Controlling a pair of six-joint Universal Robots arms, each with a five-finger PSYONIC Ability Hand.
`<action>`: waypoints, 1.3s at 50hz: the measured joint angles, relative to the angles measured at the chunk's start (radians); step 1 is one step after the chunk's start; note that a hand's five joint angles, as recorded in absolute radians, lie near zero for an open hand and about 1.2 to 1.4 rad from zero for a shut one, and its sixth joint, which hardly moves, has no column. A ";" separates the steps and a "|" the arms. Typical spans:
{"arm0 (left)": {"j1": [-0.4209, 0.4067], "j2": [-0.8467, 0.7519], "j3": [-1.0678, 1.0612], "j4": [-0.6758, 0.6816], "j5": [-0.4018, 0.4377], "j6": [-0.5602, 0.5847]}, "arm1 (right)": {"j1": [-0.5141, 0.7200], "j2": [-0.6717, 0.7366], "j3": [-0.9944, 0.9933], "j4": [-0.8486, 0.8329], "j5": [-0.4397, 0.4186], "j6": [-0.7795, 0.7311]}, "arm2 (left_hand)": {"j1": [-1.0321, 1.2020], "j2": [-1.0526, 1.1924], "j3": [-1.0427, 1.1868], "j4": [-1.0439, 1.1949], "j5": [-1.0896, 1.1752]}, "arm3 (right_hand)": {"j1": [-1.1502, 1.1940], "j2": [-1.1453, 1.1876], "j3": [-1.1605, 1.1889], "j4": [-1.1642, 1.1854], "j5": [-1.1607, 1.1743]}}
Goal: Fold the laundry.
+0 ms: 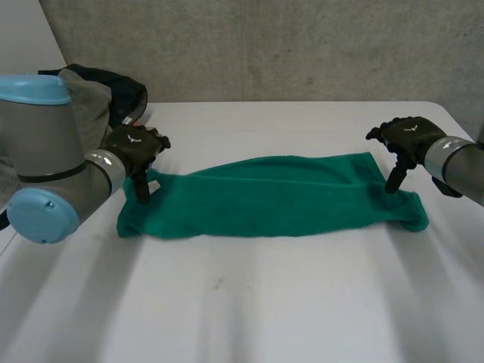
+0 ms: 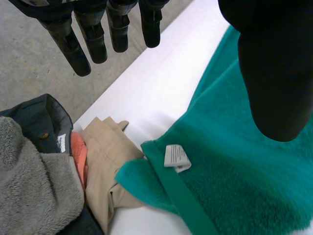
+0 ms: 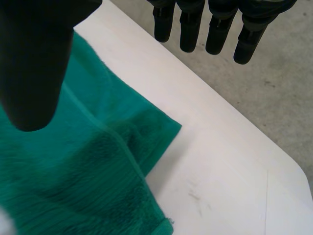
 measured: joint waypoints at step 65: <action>-0.076 -0.132 0.061 0.061 0.027 -0.181 | 0.326 -0.540 0.075 0.108 -0.142 0.158 | 0.000 0.000 0.000 0.000 0.000 | 0.840 0.920 0.926 0.934 0.927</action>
